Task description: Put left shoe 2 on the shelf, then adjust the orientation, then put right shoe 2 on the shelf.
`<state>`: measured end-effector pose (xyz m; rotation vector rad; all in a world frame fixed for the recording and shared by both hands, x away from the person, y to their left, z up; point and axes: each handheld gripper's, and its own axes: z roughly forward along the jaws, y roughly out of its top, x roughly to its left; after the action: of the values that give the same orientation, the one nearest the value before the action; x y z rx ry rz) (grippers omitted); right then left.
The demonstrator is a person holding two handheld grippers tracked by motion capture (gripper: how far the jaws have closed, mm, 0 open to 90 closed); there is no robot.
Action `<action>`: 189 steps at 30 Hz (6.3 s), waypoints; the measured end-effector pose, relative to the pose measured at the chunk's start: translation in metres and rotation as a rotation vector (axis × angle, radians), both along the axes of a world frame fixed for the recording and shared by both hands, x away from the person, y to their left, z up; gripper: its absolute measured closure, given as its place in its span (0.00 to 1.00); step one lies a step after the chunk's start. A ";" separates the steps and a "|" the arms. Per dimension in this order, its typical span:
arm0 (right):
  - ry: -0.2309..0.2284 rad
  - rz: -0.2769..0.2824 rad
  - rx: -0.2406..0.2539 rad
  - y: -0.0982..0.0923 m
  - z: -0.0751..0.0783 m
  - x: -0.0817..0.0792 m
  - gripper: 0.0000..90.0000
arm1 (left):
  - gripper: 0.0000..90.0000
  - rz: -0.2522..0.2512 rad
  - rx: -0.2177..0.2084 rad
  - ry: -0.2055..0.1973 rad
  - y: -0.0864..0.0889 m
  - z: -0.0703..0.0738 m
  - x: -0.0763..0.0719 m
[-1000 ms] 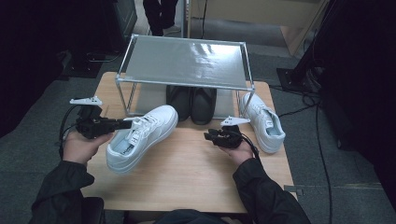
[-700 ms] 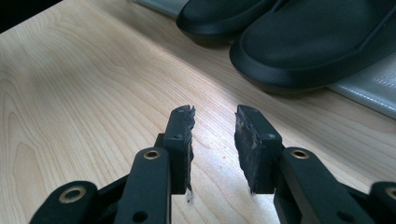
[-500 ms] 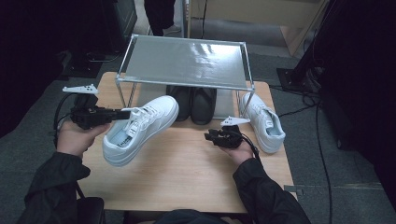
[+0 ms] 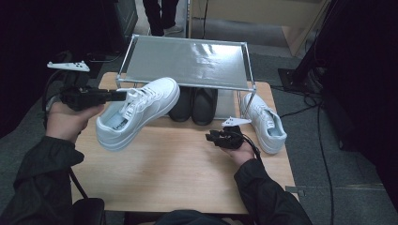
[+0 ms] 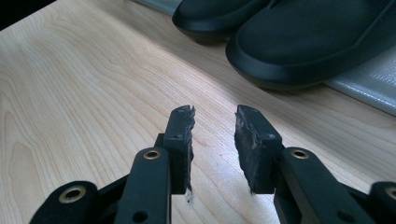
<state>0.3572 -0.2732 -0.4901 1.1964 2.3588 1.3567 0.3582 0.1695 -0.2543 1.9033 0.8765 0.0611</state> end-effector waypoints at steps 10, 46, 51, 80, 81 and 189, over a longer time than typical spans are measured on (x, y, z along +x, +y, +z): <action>0.000 -0.001 0.000 -0.001 0.001 -0.001 0.74 | 0.95 0.049 0.001 -0.015 -0.009 0.029 0.033; -0.001 -0.031 -0.015 -0.011 -0.002 -0.015 0.74 | 0.95 0.260 0.028 0.011 -0.073 0.026 0.166; -0.006 -0.031 -0.020 -0.012 -0.002 -0.016 0.74 | 0.95 0.313 0.015 -0.006 -0.079 0.023 0.175; -0.020 -0.029 -0.018 -0.012 -0.001 -0.017 0.74 | 0.94 0.417 0.070 0.037 -0.108 0.006 0.195; -0.021 -0.027 -0.019 -0.012 -0.001 -0.017 0.74 | 0.94 0.416 0.067 0.040 -0.108 0.006 0.195; -0.139 -0.365 -0.105 -0.153 0.056 -0.031 0.72 | 0.55 0.154 0.061 0.018 -0.055 -0.040 0.095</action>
<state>0.3258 -0.4262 -0.4346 1.3692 1.9689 1.1395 0.4534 0.1149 -0.2947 1.8926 1.0433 0.1657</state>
